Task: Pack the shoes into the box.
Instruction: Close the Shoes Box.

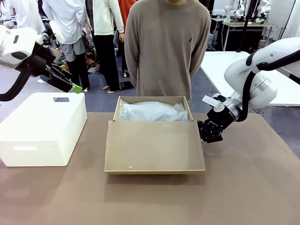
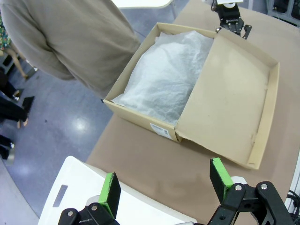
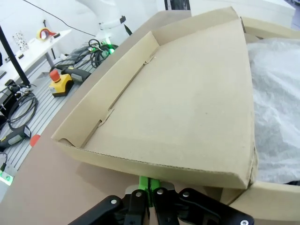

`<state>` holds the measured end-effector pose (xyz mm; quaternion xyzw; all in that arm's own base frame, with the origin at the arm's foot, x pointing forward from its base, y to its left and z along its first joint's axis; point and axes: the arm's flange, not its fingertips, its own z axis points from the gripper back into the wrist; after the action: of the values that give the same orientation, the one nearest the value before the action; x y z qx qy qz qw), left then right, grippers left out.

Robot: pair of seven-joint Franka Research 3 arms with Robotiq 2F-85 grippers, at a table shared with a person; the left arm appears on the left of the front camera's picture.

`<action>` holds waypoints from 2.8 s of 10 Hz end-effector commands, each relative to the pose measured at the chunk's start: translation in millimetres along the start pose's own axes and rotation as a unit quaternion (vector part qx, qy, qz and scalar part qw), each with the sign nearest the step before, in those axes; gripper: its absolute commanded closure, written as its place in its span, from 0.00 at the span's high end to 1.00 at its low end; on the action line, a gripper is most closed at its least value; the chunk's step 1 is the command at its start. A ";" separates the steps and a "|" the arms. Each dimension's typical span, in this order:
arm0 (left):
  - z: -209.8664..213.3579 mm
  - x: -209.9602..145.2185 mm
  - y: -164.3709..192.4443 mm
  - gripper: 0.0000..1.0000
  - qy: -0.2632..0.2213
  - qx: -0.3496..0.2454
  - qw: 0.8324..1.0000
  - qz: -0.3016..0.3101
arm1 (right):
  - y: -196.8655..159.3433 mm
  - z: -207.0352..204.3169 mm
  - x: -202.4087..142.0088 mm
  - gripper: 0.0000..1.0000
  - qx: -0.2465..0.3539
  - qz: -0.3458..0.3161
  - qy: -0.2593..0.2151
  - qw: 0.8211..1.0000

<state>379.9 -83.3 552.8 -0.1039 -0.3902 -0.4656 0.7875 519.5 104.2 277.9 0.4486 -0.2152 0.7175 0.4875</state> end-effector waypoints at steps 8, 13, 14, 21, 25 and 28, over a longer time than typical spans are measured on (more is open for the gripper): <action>-0.6 0.3 0.2 1.00 -0.007 -0.002 1.000 0.001 | 21.7 12.3 19.7 0.00 -0.069 -0.006 -0.119 0.990; -0.6 0.3 0.2 1.00 -0.007 -0.002 1.000 0.001 | 24.0 29.0 27.1 0.00 -0.151 -0.041 -0.178 0.972; -0.6 0.3 0.2 1.00 -0.007 -0.002 1.000 0.001 | 24.7 32.3 28.8 0.00 -0.161 -0.046 -0.186 0.968; -0.6 0.3 0.2 1.00 -0.007 -0.002 1.000 0.001 | 6.6 51.8 37.6 0.00 -0.285 -0.090 -0.151 0.942; -0.6 0.3 0.2 1.00 -0.007 -0.002 1.000 0.001 | 1.3 57.8 64.7 0.00 -0.276 -0.084 -0.131 0.948; -0.6 0.3 0.2 1.00 -0.007 -0.002 1.000 0.001 | -0.9 61.9 57.4 0.00 -0.261 -0.090 -0.146 0.950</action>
<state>379.9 -83.3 552.8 -0.1039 -0.3902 -0.4656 0.7875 538.0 90.2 363.5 0.4228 -0.4206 0.5213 0.6104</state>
